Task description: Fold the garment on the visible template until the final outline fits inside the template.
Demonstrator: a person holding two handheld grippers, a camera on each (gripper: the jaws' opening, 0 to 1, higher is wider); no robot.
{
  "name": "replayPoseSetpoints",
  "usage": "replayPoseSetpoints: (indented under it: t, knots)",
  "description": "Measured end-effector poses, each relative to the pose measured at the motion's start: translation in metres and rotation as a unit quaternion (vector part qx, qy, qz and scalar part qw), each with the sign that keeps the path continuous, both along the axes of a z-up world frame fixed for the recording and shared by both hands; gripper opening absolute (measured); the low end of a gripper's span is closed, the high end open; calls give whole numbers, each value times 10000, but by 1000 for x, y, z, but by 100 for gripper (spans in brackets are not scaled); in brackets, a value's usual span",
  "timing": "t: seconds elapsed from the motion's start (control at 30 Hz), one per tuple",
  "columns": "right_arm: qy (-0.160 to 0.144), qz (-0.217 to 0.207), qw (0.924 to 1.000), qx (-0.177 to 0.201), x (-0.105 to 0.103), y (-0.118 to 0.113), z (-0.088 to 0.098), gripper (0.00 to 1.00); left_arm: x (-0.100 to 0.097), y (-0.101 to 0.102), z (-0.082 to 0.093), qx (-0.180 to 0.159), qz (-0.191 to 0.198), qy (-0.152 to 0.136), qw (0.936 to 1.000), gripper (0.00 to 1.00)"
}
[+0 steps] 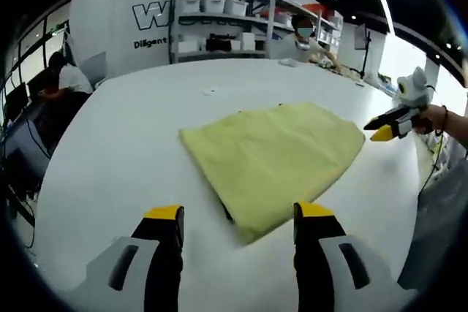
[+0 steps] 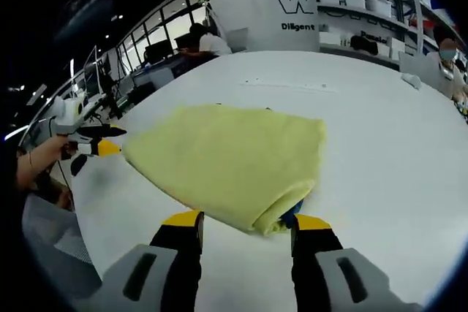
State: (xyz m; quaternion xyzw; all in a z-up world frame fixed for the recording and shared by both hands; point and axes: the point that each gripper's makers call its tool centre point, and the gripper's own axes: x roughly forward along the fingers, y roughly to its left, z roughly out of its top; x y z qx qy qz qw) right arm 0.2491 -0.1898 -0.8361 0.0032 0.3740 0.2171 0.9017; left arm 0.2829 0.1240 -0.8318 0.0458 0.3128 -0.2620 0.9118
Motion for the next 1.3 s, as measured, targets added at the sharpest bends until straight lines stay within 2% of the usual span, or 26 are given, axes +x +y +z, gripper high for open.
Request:
replayPoseSetpoints:
  t: [0.1,0.17,0.27,0.4,0.63,0.8,1.03,1.3]
  knots:
    - [76,-23,10000,-34,-3,-3,-6,38,-4,2,-8,84,-33,77,9999,43]
    - [116,-7,9999,-104,-5,-5,-10,34,-8,1,-13,131,-103,143,9998,40]
    - [141,8,9997,-200,-6,-6,-14,28,-10,2,-18,183,-143,241,9994,31]
    - [171,2,9996,-221,-5,-7,-18,24,-11,1,-20,187,-174,268,9993,18]
    - [189,-84,9994,-279,0,-10,-23,21,-14,-3,-26,210,-346,361,9985,3]
    - [201,-33,9991,-360,1,-7,-25,21,-14,-5,-27,139,-398,365,9984,0]
    - [148,-35,9988,-459,4,-11,-25,13,-14,-7,-25,112,-474,346,9982,0]
    - [79,-49,9993,-358,3,-12,-18,11,-13,-4,-25,111,-433,354,9984,0]
